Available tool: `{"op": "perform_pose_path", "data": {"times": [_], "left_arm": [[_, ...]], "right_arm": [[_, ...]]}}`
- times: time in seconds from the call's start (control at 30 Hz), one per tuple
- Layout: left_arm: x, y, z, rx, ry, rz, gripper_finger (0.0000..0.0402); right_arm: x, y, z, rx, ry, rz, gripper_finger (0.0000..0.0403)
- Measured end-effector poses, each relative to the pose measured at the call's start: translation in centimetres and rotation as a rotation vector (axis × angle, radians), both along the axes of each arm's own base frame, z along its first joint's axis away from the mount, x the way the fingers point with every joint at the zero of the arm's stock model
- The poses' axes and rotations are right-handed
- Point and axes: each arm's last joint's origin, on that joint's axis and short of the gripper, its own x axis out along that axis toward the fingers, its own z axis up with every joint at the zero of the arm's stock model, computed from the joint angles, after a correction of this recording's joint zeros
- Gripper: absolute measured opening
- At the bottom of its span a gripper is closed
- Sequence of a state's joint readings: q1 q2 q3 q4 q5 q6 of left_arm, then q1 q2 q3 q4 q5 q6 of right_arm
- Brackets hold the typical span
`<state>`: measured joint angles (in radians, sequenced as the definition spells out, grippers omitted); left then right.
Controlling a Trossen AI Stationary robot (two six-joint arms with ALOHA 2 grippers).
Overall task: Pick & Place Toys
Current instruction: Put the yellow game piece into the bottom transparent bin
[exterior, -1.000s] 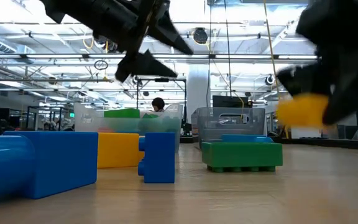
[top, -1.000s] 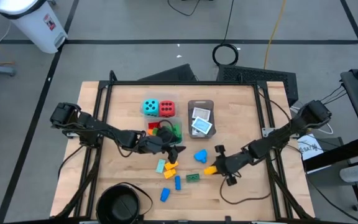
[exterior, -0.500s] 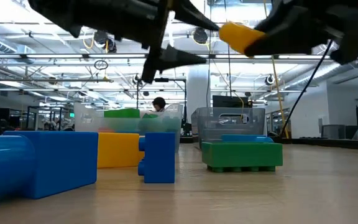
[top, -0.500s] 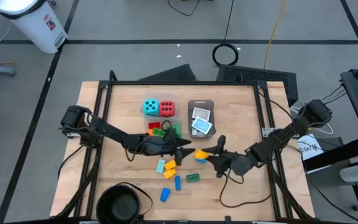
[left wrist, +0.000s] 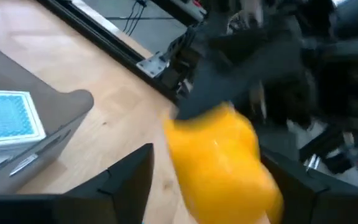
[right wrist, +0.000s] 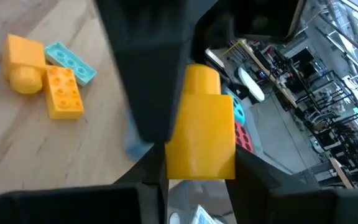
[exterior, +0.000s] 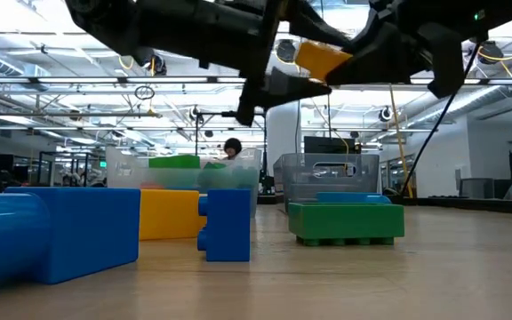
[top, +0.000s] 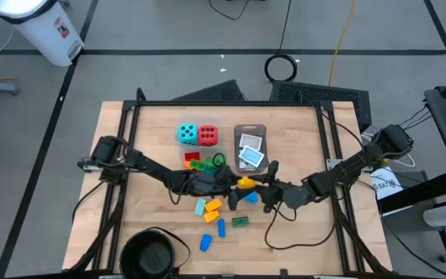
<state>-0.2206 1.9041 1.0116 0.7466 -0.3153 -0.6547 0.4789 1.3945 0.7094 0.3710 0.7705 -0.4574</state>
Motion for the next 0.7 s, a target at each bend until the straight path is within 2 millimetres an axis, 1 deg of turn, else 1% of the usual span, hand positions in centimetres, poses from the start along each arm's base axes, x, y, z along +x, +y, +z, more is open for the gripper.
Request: {"op": "perform_pose_path", "data": {"times": [0.07,0.13,0.2,0.23,0.33,0.47,0.53,0.6,0.7], "left_arm": [[0.3,0.4,-0.1,-0.041,-0.010,0.007,0.0233],[0.4,0.6,-0.2,-0.069,0.001,0.003,0.0190],[0.4,0.7,-0.2,-0.086,0.008,-0.024,0.0138],[0.4,0.6,-0.2,-0.080,0.009,-0.036,0.0128],[0.3,0.6,-0.1,-0.039,0.006,-0.077,0.0129],[-0.4,0.7,1.4,0.006,0.045,-0.123,0.0129],[-1.3,0.8,2.4,0.024,0.084,-0.128,0.0129],[-2.1,0.7,3.5,0.045,0.083,-0.114,0.0129],[-3.9,0.6,4.7,0.074,0.098,-0.085,0.0129]], "right_arm": [[0.0,0.1,-0.1,0.028,0.008,0.040,0.0096],[0.0,0.2,-0.2,0.065,0.016,0.072,0.0105],[0.0,0.2,-0.3,0.088,0.019,0.078,0.0117],[0.0,0.3,-0.3,0.101,0.018,0.085,0.0122],[0.0,0.3,-0.3,0.150,0.011,0.083,0.0132],[-0.1,0.6,0.1,0.247,-0.032,0.070,0.0141],[-0.2,0.7,0.1,0.248,-0.033,0.051,0.0145],[-0.4,0.7,-0.3,0.237,0.005,0.059,0.0148],[-0.7,0.8,-0.5,0.232,0.031,0.063,0.0148]]}}
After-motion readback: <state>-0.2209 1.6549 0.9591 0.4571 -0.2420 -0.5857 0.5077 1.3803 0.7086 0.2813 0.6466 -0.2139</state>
